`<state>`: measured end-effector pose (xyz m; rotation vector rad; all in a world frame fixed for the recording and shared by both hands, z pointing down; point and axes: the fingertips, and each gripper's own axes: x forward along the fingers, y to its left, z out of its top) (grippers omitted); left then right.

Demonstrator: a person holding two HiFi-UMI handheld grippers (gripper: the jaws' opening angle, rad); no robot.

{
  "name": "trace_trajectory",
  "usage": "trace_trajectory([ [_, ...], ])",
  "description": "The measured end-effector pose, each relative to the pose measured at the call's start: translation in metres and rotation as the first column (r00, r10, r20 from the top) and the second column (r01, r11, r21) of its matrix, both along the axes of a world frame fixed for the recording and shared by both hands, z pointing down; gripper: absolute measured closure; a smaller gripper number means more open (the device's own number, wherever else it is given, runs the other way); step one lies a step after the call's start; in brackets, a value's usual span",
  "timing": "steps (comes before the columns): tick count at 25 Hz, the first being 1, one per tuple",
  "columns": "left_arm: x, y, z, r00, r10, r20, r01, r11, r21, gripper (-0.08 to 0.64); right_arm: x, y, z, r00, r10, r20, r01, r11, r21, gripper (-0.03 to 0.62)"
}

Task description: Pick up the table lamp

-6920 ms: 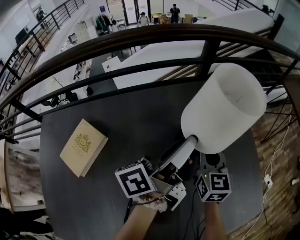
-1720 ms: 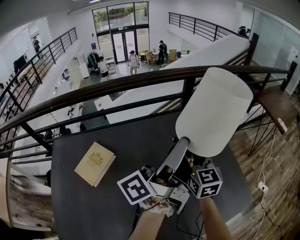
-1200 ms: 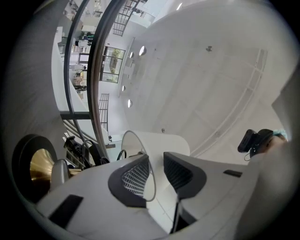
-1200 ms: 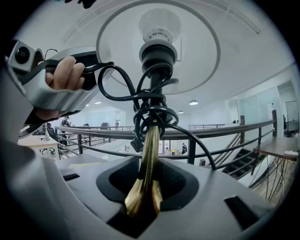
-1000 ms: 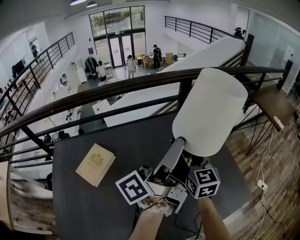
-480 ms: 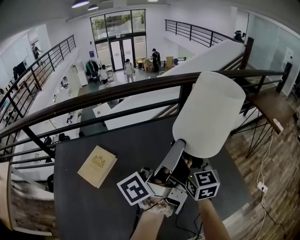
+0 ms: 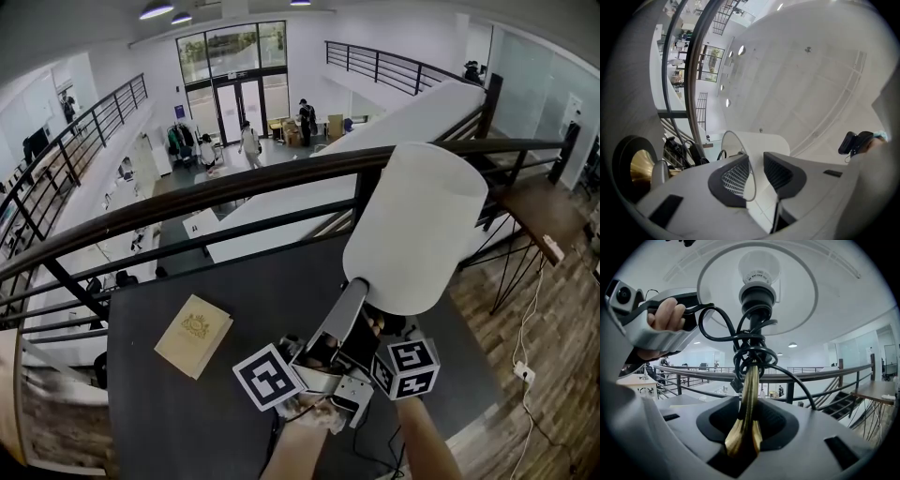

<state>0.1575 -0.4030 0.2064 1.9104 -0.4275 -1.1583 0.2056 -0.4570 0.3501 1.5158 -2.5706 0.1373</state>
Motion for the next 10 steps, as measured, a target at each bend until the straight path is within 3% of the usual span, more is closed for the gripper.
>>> trace_trajectory([
  [10, -0.0029, -0.001, 0.0022, 1.0, 0.01, 0.004, -0.01, 1.0, 0.001, 0.448, -0.0038, -0.001, 0.0026, 1.0, 0.004, -0.001, -0.004, 1.0, 0.001, 0.451],
])
